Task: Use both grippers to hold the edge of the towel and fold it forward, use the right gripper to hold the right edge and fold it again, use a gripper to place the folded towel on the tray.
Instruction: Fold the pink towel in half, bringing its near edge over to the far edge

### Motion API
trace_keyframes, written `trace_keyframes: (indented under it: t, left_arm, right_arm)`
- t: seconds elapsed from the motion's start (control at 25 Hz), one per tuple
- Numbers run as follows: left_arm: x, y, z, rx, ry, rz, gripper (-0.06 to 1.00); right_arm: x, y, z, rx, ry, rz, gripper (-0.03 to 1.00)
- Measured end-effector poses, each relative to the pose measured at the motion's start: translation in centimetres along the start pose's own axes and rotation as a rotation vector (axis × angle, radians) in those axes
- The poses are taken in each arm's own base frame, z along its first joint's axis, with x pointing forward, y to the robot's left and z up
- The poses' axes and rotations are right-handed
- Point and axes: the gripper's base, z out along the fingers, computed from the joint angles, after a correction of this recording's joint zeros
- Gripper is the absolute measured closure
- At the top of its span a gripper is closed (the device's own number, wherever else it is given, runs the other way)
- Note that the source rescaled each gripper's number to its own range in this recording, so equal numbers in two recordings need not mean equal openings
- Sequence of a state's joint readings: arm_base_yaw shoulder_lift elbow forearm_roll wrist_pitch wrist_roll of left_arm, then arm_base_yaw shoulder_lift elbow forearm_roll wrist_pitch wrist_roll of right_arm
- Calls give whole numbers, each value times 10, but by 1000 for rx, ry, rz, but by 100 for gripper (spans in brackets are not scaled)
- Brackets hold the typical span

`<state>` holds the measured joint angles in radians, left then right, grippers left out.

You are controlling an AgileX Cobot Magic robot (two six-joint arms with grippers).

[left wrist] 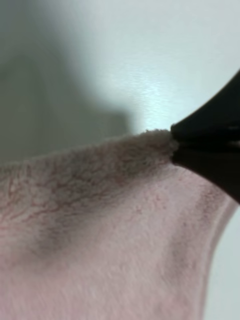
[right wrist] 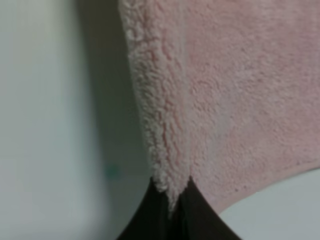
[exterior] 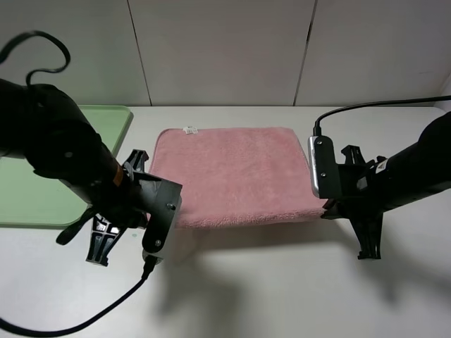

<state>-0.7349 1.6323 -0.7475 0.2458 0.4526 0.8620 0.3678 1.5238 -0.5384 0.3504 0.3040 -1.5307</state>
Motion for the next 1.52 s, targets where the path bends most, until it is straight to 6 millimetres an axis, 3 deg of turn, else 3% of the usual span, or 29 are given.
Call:
trace_keyframes:
  t: [0.96, 1.52]
  left_arm:
    - [19, -13, -76, -77, -35, -193, 94]
    - [23, -14, -105, -73, -43, -298, 94]
  right_arm:
    - [-7, 18, -81, 72, -95, 141, 97]
    - [-6, 30, -104, 70, -116, 194, 97]
